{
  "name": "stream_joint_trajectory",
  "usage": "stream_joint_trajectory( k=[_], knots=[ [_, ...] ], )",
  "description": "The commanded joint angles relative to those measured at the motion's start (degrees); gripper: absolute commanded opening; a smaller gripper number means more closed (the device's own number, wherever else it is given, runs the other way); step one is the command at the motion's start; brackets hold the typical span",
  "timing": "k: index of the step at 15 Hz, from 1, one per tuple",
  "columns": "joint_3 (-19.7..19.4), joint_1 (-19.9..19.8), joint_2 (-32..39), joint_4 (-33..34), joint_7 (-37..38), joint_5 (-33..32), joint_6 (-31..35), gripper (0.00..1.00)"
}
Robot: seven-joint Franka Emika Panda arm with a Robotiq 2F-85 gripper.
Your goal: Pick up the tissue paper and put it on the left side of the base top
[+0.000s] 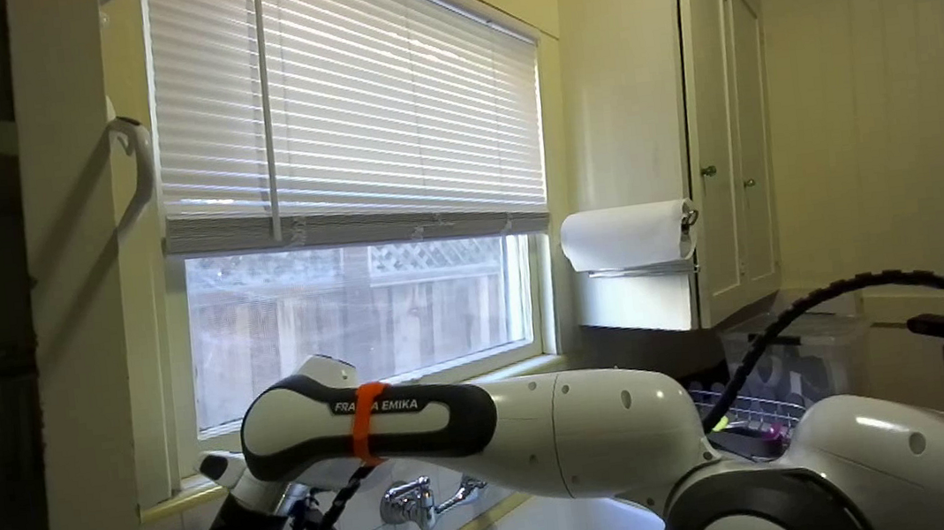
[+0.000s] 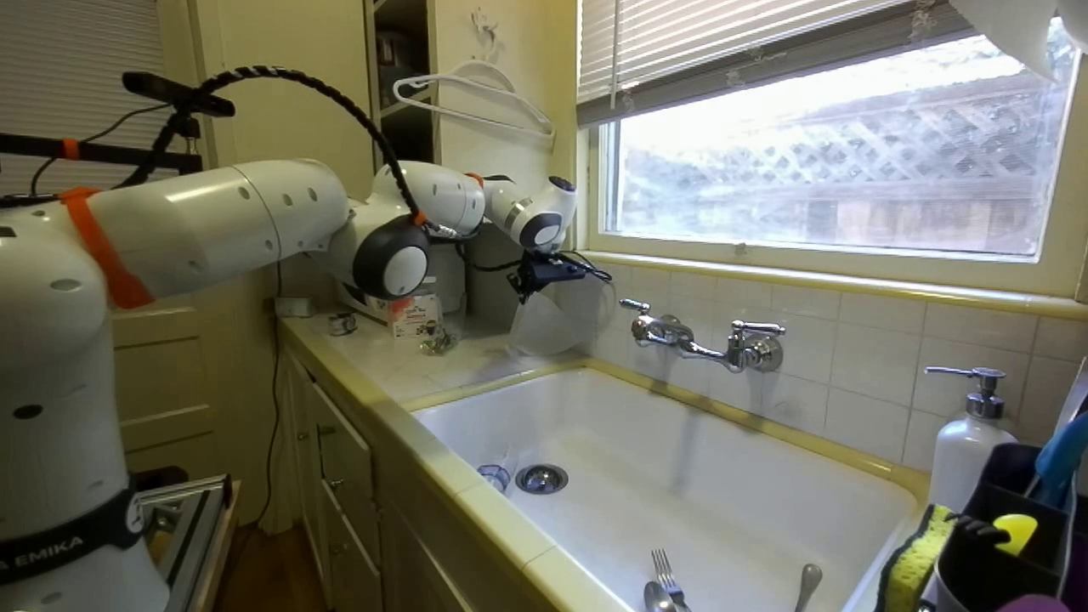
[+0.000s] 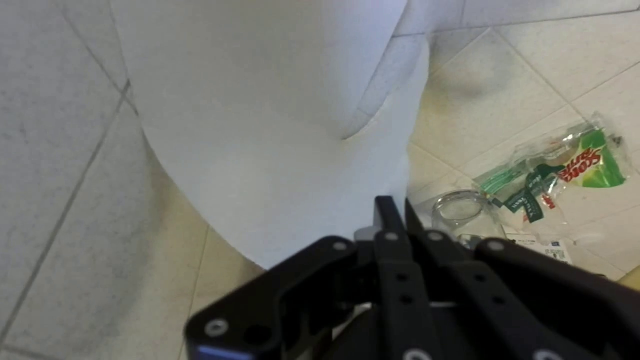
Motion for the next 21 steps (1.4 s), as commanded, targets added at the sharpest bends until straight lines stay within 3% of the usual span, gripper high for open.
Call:
stream_joint_trajectory(
  k=[1, 4, 10, 14, 21],
  knots=[
    [1.5, -0.6, 1.4, 1.2, 0.7, 0.8, -2.1, 0.34],
    [1.1, -0.1, 1.1, 1.4, 2.5, 0.3, -1.9, 0.56],
    [-0.9, 2.1, -2.6, -0.7, 23.9, -0.5, 0.2, 0.99],
    [-3.5, 4.5, -6.0, -0.2, 39.4, -3.5, 1.4, 1.0],
    [-9.7, 4.6, -12.4, -1.2, 61.0, -9.6, -2.0, 1.0]
  ],
)
